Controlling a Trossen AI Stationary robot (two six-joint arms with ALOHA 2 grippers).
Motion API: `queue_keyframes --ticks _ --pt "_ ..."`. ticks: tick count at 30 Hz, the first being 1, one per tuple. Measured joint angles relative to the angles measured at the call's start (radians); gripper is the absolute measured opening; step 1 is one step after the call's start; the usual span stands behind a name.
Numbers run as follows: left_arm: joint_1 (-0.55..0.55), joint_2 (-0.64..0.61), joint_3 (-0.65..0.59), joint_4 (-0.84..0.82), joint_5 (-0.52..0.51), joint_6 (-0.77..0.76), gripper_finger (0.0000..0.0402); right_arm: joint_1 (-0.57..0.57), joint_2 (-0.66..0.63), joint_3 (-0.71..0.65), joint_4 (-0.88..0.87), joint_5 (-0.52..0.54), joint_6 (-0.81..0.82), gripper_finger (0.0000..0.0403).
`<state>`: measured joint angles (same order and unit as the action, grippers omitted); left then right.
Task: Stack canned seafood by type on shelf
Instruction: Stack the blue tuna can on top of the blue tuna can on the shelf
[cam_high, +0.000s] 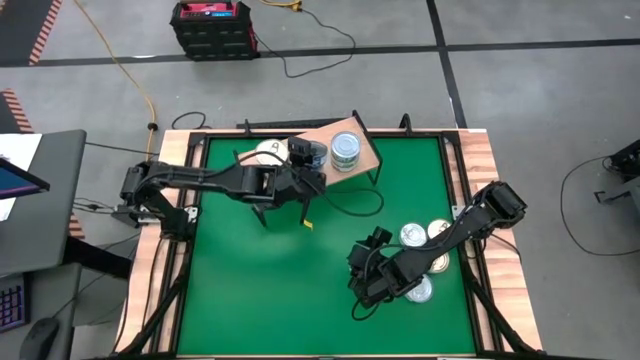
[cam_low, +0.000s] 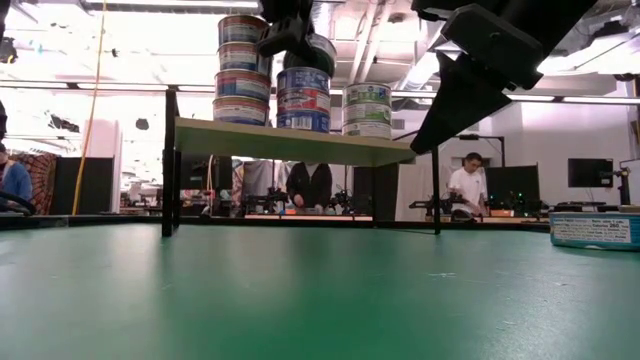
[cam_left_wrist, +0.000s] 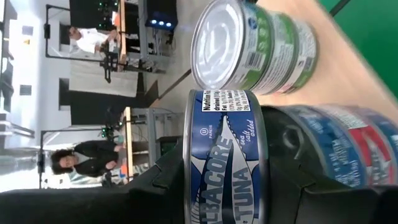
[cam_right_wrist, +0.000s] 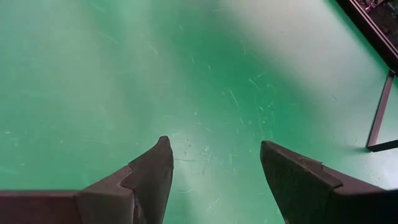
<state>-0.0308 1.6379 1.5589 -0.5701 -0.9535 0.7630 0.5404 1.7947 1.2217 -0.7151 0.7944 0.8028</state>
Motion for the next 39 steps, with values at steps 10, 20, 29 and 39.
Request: queue_keyframes --ticks 10,20,29,39 --pt "0.000 -0.001 0.001 -0.087 0.006 -0.071 0.0152 0.000 0.000 0.000 0.000 0.000 -0.001 0.0276" --pt "-0.008 -0.001 0.001 -0.104 0.032 -0.143 0.0228 0.000 0.000 0.000 0.023 -0.002 -0.023 0.0276" --pt "-0.037 0.000 0.001 -0.102 0.031 -0.133 0.0235 0.000 0.000 0.000 0.023 -0.002 -0.025 0.0276" --pt "-0.046 0.000 0.001 -0.101 0.010 -0.114 0.0236 0.000 0.000 0.000 0.025 -0.002 -0.025 0.0276"
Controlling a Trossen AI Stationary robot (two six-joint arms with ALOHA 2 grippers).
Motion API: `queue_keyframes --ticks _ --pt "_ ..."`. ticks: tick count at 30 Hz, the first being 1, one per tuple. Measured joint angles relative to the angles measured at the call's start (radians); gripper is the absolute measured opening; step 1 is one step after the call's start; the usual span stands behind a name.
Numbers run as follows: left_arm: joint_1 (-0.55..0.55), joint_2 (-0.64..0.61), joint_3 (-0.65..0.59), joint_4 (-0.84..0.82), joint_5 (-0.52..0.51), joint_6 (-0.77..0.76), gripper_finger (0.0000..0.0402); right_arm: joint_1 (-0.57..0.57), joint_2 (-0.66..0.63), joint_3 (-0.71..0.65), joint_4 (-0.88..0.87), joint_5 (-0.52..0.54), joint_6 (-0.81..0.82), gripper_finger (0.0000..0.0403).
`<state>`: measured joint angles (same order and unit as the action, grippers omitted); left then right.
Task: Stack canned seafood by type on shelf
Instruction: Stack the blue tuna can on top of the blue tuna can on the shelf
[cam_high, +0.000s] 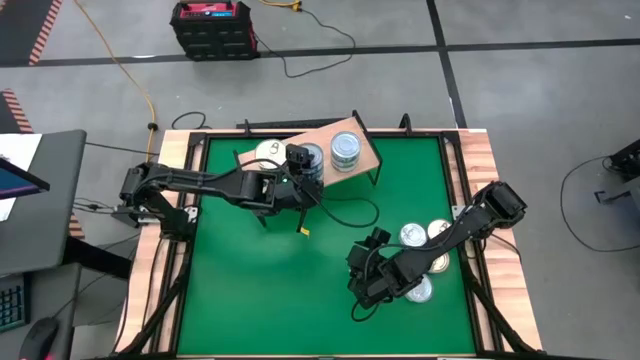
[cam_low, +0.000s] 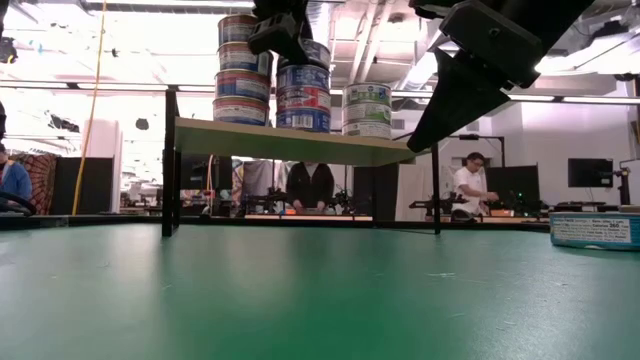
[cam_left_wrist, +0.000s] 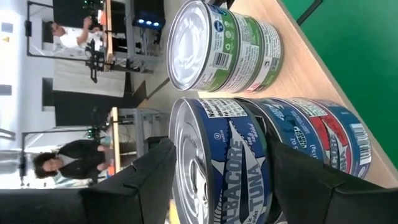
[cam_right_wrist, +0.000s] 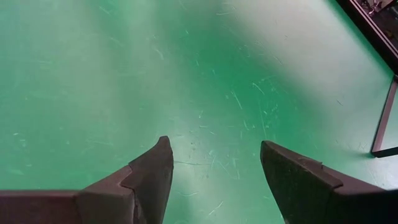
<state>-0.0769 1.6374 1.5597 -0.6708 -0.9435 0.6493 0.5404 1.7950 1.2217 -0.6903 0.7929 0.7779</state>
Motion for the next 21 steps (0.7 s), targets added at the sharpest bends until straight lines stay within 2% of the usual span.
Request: queue_keyframes --ticks 14,21 --pt "-0.016 -0.001 0.029 -0.020 -0.014 0.004 0.0236 -0.006 0.000 0.000 0.001 0.000 0.000 0.0276" --pt "-0.027 -0.002 0.076 -0.074 0.058 -0.051 0.0236 -0.006 0.000 0.000 0.001 0.000 -0.001 0.0276"
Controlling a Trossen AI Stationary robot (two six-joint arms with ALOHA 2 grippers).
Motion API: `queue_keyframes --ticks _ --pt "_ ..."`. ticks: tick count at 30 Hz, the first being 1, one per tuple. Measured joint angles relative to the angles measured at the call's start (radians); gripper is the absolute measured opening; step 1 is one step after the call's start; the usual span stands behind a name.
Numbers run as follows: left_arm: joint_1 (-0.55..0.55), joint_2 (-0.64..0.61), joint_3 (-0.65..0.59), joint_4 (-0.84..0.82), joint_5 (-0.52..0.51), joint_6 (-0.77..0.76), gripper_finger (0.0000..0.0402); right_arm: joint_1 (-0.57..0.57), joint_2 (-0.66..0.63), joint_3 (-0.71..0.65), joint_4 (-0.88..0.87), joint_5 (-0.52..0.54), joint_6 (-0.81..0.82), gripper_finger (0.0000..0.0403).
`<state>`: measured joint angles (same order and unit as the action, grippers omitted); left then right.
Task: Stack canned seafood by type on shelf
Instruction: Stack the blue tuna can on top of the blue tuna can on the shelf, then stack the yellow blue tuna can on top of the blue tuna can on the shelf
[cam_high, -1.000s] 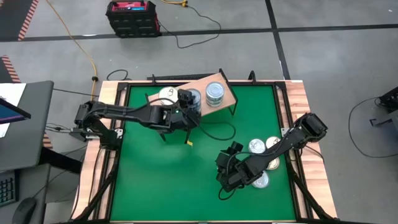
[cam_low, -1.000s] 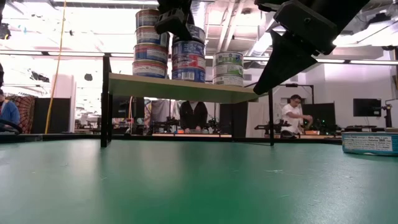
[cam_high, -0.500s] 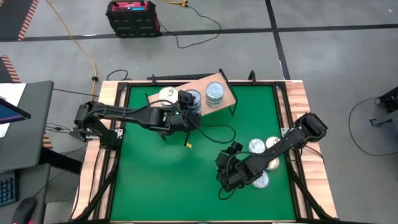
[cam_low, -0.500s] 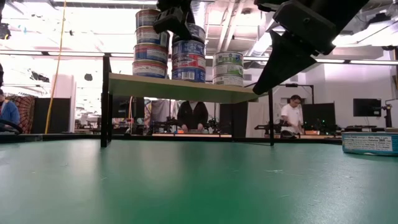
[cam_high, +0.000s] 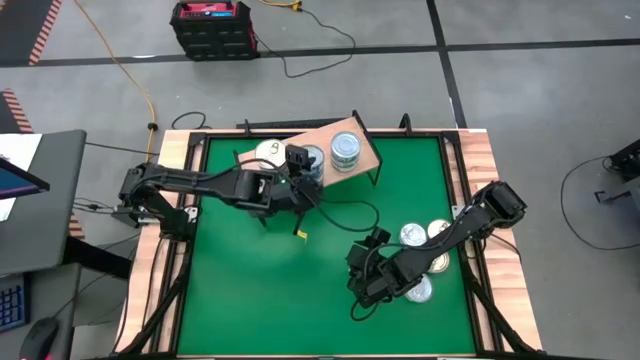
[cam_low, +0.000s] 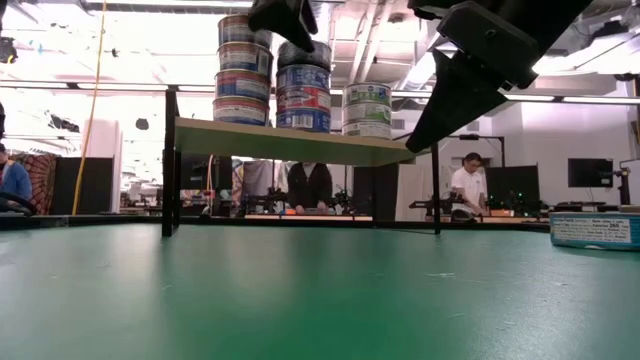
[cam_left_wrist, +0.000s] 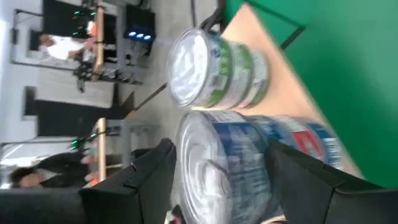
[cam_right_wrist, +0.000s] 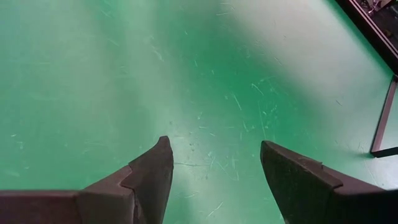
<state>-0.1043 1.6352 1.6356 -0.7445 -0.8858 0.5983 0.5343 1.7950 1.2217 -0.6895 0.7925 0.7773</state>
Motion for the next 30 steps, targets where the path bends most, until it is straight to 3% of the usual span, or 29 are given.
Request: queue_keyframes --ticks 9,13,15,20,22,24,30 --pt "-0.025 0.000 0.006 -0.042 0.023 -0.058 0.0236 0.000 0.000 0.000 0.000 0.000 0.000 0.0276" --pt "-0.064 0.000 0.006 -0.042 0.085 -0.114 0.0236 0.000 0.000 0.000 -0.011 -0.006 0.000 0.0276" --pt "-0.091 0.000 0.006 -0.042 0.168 -0.163 0.0236 0.010 -0.005 0.000 -0.026 -0.007 0.009 0.0276" --pt "-0.156 0.000 -0.012 -0.038 0.545 -0.381 0.0236 0.041 -0.032 0.000 -0.090 -0.009 0.063 0.0276" --pt "-0.179 0.000 -0.053 -0.038 0.651 -0.462 0.0236 0.063 -0.050 0.000 -0.145 -0.009 0.109 0.0276" --pt "-0.208 0.002 -0.109 -0.048 0.674 -0.510 0.0236 0.088 -0.068 0.000 -0.215 -0.009 0.179 0.0276" --pt "-0.304 0.002 -0.291 -0.007 0.619 -0.618 0.0236 0.166 -0.090 0.000 -0.385 -0.042 0.383 0.0276"
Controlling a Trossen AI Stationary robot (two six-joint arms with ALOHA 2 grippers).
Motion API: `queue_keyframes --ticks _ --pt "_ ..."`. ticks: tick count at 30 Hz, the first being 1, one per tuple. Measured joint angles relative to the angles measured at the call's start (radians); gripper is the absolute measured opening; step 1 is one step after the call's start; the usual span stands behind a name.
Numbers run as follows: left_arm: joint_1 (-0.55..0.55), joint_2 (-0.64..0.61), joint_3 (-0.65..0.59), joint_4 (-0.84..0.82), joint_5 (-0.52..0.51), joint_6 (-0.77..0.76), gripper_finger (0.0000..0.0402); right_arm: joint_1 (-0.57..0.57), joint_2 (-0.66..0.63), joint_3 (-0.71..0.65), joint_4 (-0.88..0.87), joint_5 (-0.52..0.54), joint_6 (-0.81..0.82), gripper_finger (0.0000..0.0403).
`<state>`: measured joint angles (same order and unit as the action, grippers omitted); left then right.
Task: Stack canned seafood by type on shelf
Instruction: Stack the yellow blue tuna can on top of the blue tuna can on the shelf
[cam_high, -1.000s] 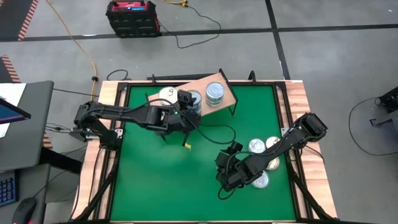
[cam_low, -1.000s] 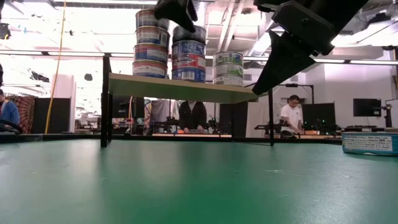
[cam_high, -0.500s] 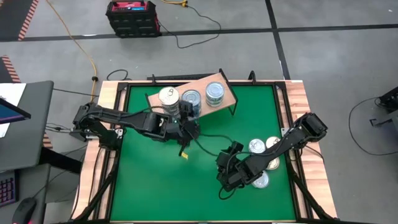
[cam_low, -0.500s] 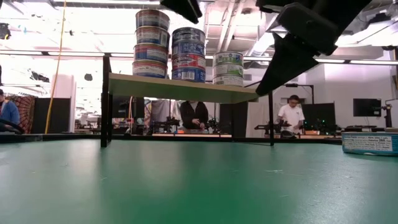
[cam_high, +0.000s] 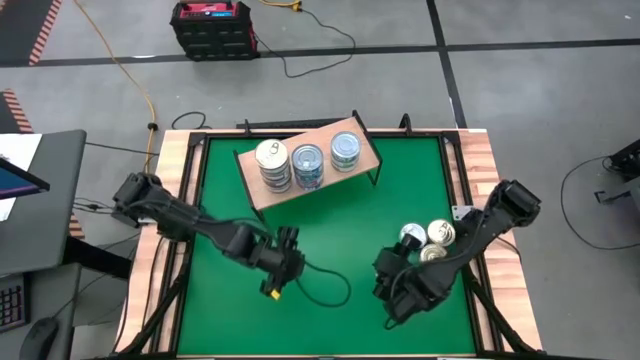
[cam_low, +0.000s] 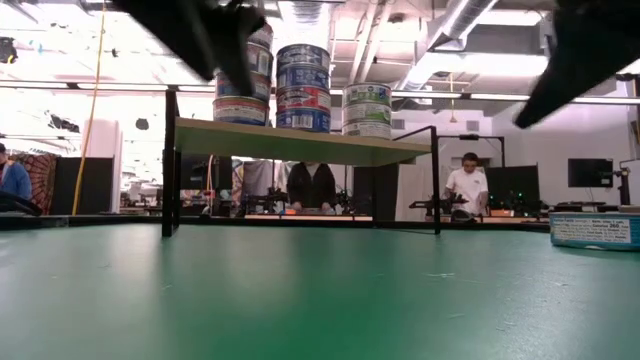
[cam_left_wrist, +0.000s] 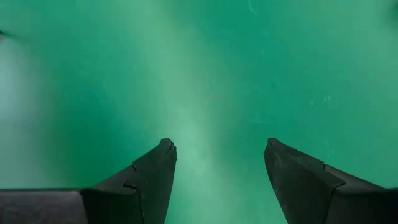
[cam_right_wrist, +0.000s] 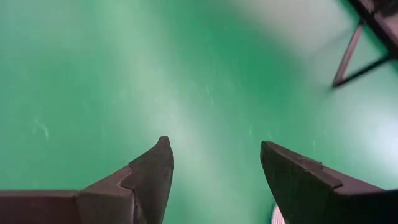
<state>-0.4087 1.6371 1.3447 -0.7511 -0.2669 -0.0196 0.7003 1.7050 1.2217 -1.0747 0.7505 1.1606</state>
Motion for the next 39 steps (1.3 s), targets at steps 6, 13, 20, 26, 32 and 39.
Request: queue_keyframes --ticks 6,13,20,26,32,39 --pt "-0.083 -0.001 -0.174 0.228 -0.005 -0.072 0.0236 0.013 0.000 0.000 -0.062 -0.098 0.037 0.0276" --pt "-0.128 -0.001 -0.330 0.489 -0.021 -0.080 0.0236 -0.110 -0.011 0.000 -0.192 -0.289 -0.033 0.0276" --pt "-0.142 -0.002 -0.418 0.601 -0.082 -0.079 0.0236 -0.274 -0.011 0.000 -0.315 -0.438 -0.199 0.0276" --pt "-0.160 -0.002 -0.564 0.827 -0.120 -0.091 0.0236 -0.400 -0.003 0.000 -0.470 -0.439 -0.217 0.0276" --pt "-0.181 -0.002 -0.626 0.872 -0.276 -0.171 0.0236 -0.466 0.058 0.000 -0.460 -0.489 -0.313 0.0276" --pt "-0.210 -0.002 -0.630 0.855 -0.326 -0.212 0.0236 -0.487 0.155 0.000 -0.363 -0.592 -0.404 0.0276"
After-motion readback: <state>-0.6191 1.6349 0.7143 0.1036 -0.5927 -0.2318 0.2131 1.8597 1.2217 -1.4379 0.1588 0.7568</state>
